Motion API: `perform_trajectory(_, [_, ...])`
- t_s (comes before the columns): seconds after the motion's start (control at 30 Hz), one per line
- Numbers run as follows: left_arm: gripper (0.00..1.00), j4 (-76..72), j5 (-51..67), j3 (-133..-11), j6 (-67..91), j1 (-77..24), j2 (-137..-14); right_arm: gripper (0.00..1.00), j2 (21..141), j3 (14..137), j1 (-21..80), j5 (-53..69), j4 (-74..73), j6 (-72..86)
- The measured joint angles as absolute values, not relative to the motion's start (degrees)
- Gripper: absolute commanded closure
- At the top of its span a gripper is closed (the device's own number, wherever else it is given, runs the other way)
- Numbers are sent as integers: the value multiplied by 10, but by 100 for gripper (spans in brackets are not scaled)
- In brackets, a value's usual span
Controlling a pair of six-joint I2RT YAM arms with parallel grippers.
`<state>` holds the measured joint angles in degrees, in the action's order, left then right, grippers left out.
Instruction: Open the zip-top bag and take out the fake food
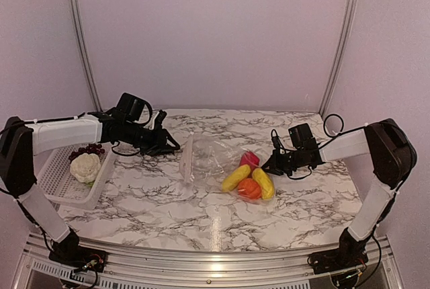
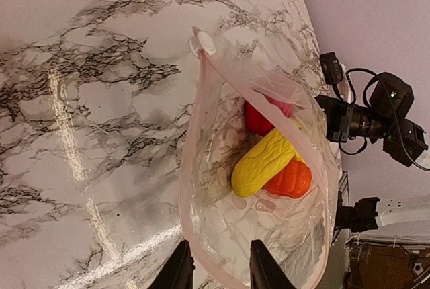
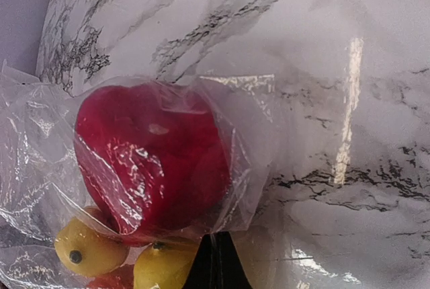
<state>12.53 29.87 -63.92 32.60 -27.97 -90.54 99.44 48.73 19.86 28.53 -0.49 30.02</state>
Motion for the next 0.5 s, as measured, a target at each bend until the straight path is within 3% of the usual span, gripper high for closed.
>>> perform_trajectory(0.23, [77, 63, 340, -660, 341, -349, -990, 100, 995, 487, 199, 295, 3, 302])
perform_trajectory(0.5, [76, 2, 366, -689, 354, -391, -1069, 100, 1001, 488, 201, 306, 12, 304])
